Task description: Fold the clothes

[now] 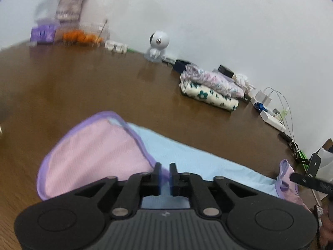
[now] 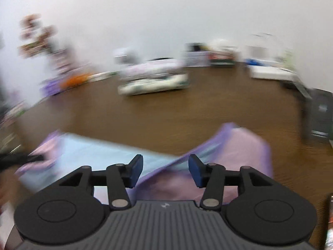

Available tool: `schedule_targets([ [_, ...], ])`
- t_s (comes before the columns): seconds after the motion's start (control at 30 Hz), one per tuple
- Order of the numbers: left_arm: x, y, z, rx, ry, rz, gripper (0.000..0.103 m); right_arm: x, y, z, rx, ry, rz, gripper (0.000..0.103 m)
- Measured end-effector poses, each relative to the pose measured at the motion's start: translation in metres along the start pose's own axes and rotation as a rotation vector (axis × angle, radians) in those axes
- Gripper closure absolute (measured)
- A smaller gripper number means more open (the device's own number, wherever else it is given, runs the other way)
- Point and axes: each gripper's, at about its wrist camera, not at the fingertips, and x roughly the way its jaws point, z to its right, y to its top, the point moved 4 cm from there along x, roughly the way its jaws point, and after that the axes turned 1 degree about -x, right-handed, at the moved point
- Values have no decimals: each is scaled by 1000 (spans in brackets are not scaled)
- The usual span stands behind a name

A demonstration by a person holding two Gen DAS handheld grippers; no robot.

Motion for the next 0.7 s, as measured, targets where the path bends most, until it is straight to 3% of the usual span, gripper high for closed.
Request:
schedule_targets([
  [0.07,3,0,13,74,-6,20,77,24,10,19,94,-65,-40,53],
  [0.17,16,-8,35,156,-14,15,75,51,16,37,177,-136,-80,57],
  [0.23,24,-15,46,202,-23,2,75,63,18,39,180,-160,-79,65],
  [0.3,33,-22,52,228,-14,-22,75,68,19,36,151,-165,-73,98],
  [0.37,37,-27,50,236,12,-47,76,62,20,36,146,-147,-40,100],
  [0.57,31,-37,42,254,46,-57,74,-15,8,53,170,-68,191,101],
  [0.7,28,-39,41,250,56,-51,74,-47,-27,68,207,-78,204,101],
])
